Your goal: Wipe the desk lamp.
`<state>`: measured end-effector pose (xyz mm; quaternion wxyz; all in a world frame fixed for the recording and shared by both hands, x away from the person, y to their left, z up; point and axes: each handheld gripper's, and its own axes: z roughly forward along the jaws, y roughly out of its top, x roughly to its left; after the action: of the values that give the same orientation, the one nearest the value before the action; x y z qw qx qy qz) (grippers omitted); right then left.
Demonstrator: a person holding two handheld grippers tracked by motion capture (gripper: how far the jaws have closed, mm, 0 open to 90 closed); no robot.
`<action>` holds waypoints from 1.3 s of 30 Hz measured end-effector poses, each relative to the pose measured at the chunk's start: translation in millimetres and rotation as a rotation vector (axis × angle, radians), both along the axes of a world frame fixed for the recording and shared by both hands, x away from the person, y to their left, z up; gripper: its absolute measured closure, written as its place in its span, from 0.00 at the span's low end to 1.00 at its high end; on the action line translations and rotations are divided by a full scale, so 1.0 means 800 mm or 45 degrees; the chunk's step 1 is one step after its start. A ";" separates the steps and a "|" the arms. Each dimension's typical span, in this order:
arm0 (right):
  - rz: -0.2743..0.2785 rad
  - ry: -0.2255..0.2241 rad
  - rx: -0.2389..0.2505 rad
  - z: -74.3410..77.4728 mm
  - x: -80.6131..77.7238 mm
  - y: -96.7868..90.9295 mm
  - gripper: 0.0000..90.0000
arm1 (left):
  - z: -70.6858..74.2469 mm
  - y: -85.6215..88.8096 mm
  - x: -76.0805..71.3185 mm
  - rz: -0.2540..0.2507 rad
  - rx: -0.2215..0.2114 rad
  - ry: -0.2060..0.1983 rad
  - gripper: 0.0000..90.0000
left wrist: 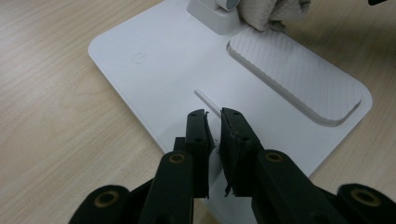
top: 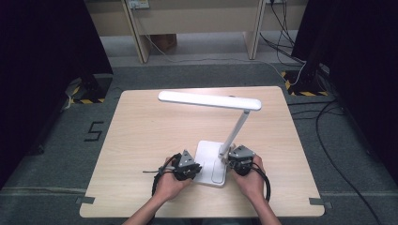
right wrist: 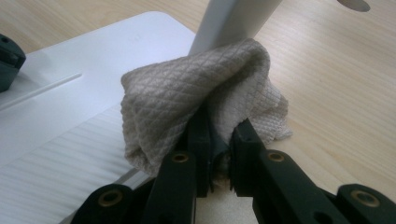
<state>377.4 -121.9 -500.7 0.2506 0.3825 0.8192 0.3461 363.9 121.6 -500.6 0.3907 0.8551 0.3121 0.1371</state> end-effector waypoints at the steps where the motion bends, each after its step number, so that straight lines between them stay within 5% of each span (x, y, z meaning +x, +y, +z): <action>1: 0.003 0.000 -0.003 0.000 -0.001 0.000 0.91 | 0.000 0.000 0.000 -0.002 0.000 -0.001 0.90; 39: 0.086 0.032 -0.035 0.004 -0.034 0.004 0.91 | -0.001 -0.001 0.000 0.006 -0.016 0.004 0.90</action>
<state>350.5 -118.6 -497.3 0.2338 0.3554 0.8394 0.3384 364.1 121.1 -501.3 0.3951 0.8522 0.3156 0.1346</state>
